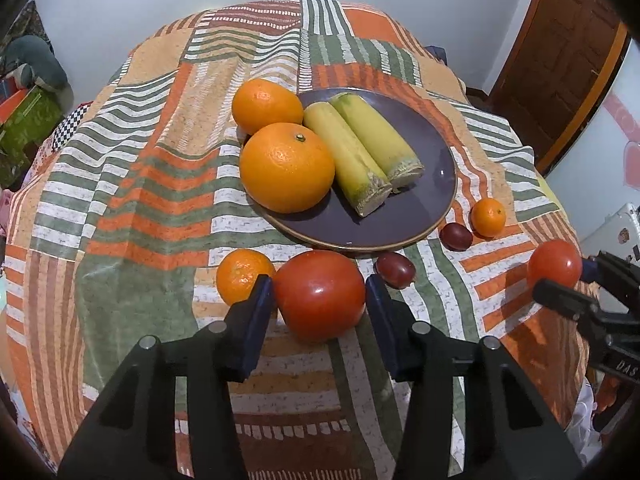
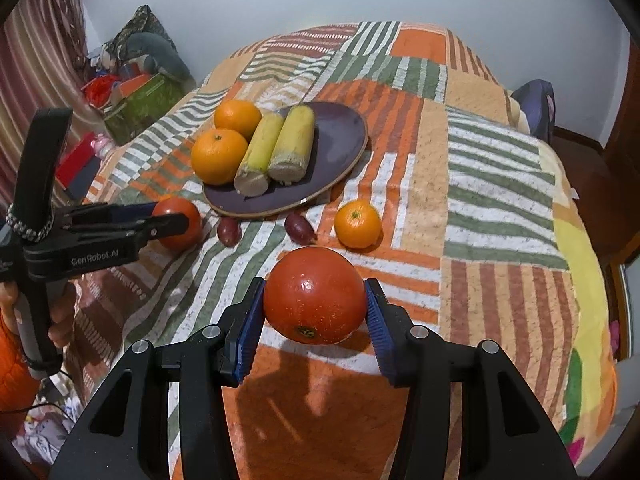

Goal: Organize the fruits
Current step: 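Grasp the red tomato with the right tool while the left tool grasps another tomato, then carry the tomato with the right tool while the left tool carries its tomato over the plate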

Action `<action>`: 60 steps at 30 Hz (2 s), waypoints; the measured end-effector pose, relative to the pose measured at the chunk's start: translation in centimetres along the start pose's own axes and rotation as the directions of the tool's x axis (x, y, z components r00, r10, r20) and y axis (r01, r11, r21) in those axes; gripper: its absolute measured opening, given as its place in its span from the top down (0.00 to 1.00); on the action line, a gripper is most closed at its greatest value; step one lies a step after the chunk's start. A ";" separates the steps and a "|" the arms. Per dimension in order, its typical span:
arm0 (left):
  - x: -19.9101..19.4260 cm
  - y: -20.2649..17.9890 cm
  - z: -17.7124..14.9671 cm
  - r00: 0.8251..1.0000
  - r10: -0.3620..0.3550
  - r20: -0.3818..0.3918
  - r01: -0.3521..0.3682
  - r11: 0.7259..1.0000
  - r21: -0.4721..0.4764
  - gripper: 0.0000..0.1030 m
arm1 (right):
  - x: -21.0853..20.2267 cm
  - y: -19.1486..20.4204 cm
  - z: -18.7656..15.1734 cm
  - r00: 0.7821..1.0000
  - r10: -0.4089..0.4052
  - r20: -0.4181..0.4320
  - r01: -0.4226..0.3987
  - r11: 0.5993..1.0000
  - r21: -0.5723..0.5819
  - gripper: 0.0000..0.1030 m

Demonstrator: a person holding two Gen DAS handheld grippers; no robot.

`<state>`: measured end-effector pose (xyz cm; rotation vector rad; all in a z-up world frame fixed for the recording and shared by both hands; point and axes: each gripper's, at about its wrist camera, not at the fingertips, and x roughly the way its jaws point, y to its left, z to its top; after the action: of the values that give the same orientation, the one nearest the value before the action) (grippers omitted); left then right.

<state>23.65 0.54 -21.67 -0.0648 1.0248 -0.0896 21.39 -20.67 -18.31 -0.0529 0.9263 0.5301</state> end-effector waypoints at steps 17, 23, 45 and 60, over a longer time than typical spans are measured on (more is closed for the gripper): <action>-2.9 -0.3 4.0 0.994 -0.026 0.108 0.023 0.999 0.028 0.54 | 0.0 -0.2 5.9 0.993 -0.034 0.116 0.041 0.998 -0.057 0.56; -2.8 -0.1 6.3 0.990 -0.043 0.135 0.041 0.999 0.021 0.54 | 1.1 -0.3 7.9 0.990 -0.036 0.133 0.047 0.996 -0.077 0.56; 1.4 0.1 12.0 0.987 -0.028 0.159 0.024 0.999 0.028 0.54 | 8.5 -0.2 13.4 0.997 -0.012 0.082 0.024 0.989 -0.147 0.56; 3.8 -0.3 11.7 0.992 0.001 0.130 -0.010 0.997 0.071 0.54 | 11.9 -0.8 13.8 0.998 -0.063 -0.006 0.061 0.986 -0.153 0.56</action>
<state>35.58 -0.04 -18.81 -0.0020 0.8911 -0.1157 37.80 -12.82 -19.22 -0.2228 0.8900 0.5425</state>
